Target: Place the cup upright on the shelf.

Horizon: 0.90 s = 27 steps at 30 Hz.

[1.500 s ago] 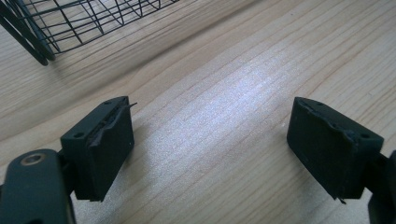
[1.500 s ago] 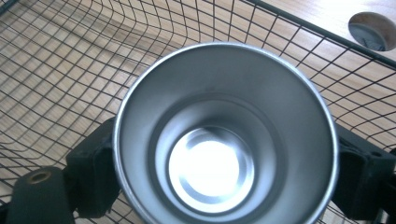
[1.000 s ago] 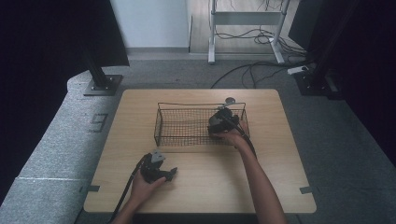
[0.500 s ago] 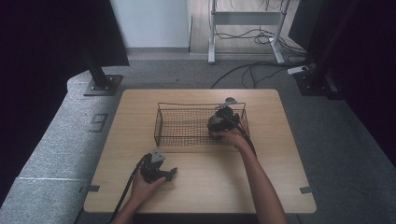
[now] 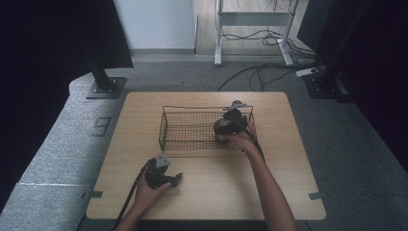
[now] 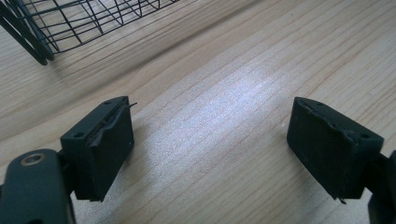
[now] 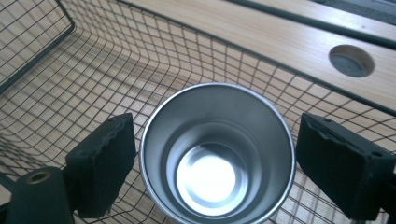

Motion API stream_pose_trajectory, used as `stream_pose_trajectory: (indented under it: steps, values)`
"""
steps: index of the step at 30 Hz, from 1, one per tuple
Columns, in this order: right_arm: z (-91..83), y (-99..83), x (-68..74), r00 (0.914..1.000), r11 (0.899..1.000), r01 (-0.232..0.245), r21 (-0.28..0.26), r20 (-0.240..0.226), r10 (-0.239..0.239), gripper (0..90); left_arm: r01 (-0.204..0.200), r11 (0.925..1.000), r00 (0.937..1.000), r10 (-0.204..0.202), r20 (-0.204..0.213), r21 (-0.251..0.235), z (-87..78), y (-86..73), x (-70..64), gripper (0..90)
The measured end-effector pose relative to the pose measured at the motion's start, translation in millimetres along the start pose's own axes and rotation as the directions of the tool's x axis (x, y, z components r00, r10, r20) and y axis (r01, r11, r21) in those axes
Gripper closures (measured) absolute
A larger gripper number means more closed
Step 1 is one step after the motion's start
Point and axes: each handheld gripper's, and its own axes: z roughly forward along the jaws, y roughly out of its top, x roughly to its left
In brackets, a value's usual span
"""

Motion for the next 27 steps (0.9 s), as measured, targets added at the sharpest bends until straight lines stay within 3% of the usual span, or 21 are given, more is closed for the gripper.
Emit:
stream_pose_trajectory:
  steps: [8,14,27]
  values:
    - [-15.0,1.6,-2.6,0.9999,0.999,-0.012,-0.042,0.006,0.012,12.4,-0.001,1.0000,1.0000,0.001,0.000,0.002,-0.1,0.0,0.1,14.6]
    - [-35.4,-2.2,2.5,0.9996,0.994,-0.007,-0.105,-0.029,0.004,12.8,-0.001,1.0000,1.0000,0.001,-0.001,0.002,-0.2,0.1,0.0,14.7]
    - [-76.9,-47.3,3.9,0.9944,0.972,-0.018,-0.235,-0.105,-0.007,15.2,-0.002,1.0000,1.0000,0.002,0.000,0.003,-0.3,0.1,0.1,14.6]
